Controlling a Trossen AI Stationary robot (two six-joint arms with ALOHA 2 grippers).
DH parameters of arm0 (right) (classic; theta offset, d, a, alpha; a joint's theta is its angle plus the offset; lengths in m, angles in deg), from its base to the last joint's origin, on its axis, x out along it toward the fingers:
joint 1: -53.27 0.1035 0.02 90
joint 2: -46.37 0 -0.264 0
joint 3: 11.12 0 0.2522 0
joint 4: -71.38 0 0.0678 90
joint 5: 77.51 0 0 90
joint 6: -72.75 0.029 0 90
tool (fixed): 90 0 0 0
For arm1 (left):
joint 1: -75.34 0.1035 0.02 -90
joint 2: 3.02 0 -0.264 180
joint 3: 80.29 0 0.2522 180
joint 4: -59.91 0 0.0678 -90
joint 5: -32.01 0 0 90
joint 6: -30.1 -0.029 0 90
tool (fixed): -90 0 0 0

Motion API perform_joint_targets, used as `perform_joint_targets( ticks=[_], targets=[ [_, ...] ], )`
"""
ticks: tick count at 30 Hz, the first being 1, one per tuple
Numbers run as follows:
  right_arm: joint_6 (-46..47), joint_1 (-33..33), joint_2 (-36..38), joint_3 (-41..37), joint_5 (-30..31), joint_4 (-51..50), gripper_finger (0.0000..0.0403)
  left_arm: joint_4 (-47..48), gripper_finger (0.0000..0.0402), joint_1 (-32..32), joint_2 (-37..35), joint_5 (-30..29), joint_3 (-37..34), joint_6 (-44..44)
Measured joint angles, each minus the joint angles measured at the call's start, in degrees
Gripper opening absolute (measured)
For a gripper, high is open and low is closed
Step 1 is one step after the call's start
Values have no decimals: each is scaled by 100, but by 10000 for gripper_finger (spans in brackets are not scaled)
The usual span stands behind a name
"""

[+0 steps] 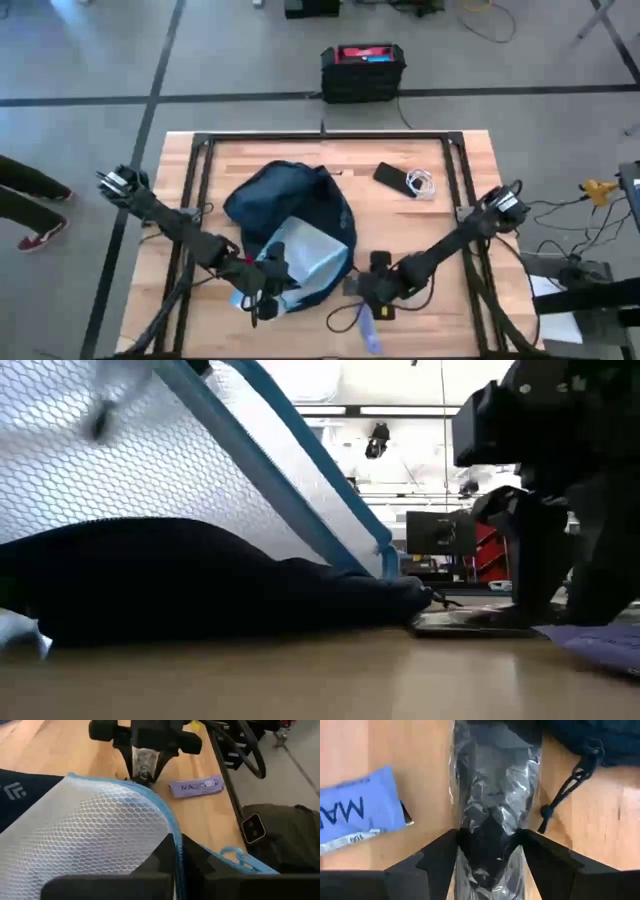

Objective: Unpack backpack
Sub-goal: Put the black plastic into the white zip bag

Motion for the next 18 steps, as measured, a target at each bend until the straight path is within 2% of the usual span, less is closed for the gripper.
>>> perform_joint_targets(
  ticks=[4, 9, 11, 13, 18],
  targets=[
    [6, -12, -51, -98, 32, 8, 158, -4, 0, -9, 157, 153, 0, -22],
    [-205, -12, 0, 30, 50, -33, 72, 9, 0, -9, 319, 404, 0, -64],
    [-317, -12, 37, 120, -27, -94, 19, 14, 0, -9, 343, 420, 0, -66],
    [-384, -10, 88, 265, -37, -255, 6, 23, 0, -10, 348, 470, 0, -61],
    [-422, -8, 102, 737, -50, -890, 13, 36, 0, -18, 348, 508, 0, -55]
  ],
)
